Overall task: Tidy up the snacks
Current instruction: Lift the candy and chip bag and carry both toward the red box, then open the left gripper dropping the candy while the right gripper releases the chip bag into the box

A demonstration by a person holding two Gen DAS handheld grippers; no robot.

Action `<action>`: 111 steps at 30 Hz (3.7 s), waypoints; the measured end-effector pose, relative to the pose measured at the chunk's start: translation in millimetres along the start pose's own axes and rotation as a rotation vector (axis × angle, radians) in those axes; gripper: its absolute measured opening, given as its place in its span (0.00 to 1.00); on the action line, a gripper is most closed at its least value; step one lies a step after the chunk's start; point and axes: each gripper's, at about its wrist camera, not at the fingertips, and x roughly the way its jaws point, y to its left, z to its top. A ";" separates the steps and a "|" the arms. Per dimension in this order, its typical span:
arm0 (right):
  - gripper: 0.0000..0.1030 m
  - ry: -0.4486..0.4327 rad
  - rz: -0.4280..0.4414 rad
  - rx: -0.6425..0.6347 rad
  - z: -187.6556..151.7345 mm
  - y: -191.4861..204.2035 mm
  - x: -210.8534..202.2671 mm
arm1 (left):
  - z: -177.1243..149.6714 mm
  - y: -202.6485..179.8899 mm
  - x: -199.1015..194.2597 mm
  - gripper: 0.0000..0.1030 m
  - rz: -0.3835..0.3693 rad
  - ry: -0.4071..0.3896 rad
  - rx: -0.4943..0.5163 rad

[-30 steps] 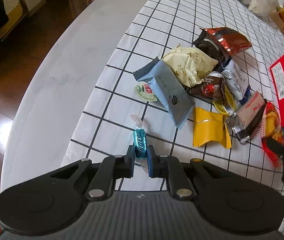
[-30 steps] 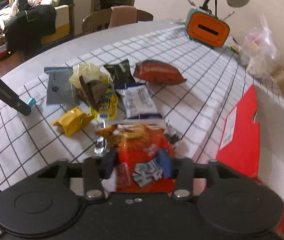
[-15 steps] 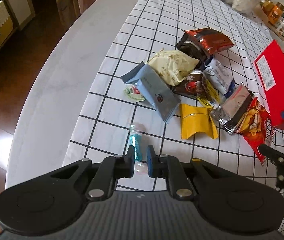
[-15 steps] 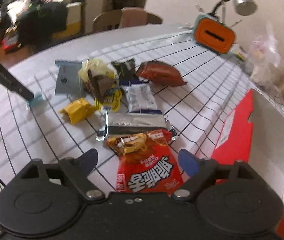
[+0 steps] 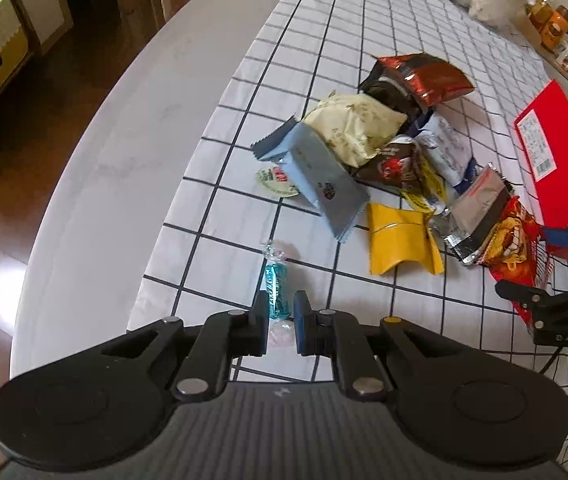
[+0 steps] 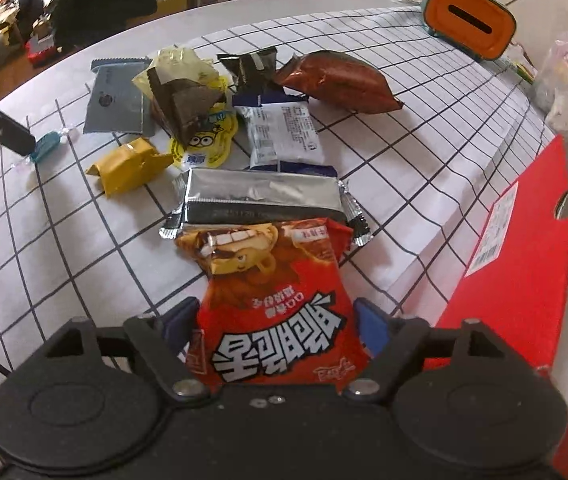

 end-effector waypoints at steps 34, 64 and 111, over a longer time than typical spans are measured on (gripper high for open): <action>0.68 -0.114 -0.064 0.326 -19.4 32.3 -80.3 | -8.3 -11.5 -10.9 0.12 -0.005 -0.058 0.100; 0.68 -0.223 -0.274 0.552 -66.8 -142.7 -182.0 | 40.5 -249.7 -77.6 0.12 -0.151 -0.245 0.374; 0.68 -0.028 -0.176 0.472 -105.4 -232.3 -102.9 | 57.7 -407.4 34.8 0.12 0.036 -0.070 0.506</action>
